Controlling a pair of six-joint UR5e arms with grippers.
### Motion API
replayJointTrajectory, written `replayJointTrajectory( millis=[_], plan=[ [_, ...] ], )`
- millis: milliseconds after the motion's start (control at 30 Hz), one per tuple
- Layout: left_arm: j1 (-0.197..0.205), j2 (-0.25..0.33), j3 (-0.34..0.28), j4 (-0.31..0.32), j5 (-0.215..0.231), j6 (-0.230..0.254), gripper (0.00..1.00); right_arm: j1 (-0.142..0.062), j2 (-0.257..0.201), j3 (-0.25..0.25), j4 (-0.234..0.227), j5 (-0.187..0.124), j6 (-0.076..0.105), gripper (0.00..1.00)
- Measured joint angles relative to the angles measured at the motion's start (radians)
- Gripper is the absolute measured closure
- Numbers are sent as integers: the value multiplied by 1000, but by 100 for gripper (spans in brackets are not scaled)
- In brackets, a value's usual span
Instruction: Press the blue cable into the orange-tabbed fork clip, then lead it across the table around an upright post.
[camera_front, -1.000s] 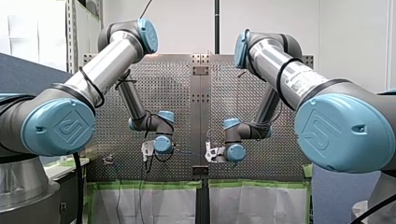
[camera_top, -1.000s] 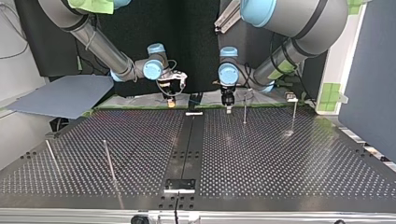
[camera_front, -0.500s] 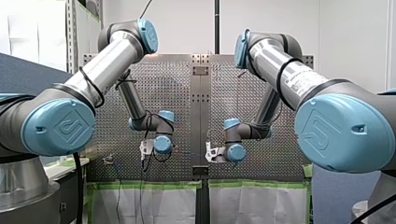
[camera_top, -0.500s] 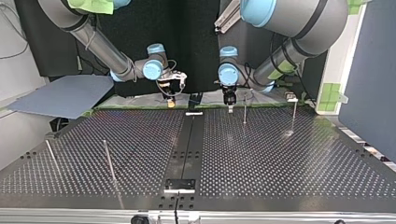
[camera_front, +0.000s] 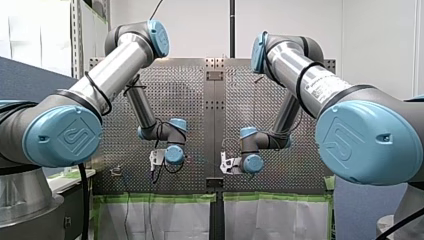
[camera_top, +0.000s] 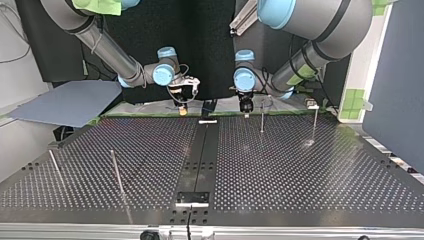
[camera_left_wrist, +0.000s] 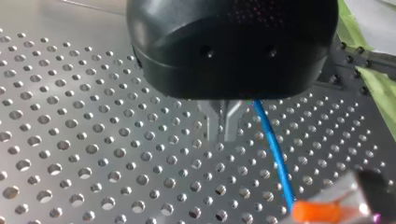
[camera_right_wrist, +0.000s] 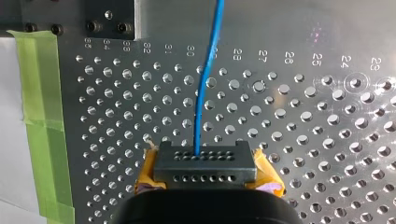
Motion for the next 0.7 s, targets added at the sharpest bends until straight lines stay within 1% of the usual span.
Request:
replayJointTrajectory(
  millis=[367, 600, 700],
  plan=[
    [0, 0, 0, -11, 10, -5, 100, 2, 2, 0, 2, -1, -1, 100],
    [0, 2, 0, -43, 8, -2, 100, 3, 3, -1, 4, -1, 0, 100],
    [0, 6, 0, -57, 7, 2, 100, 1, 1, -12, 17, -1, -4, 100]
  ],
)
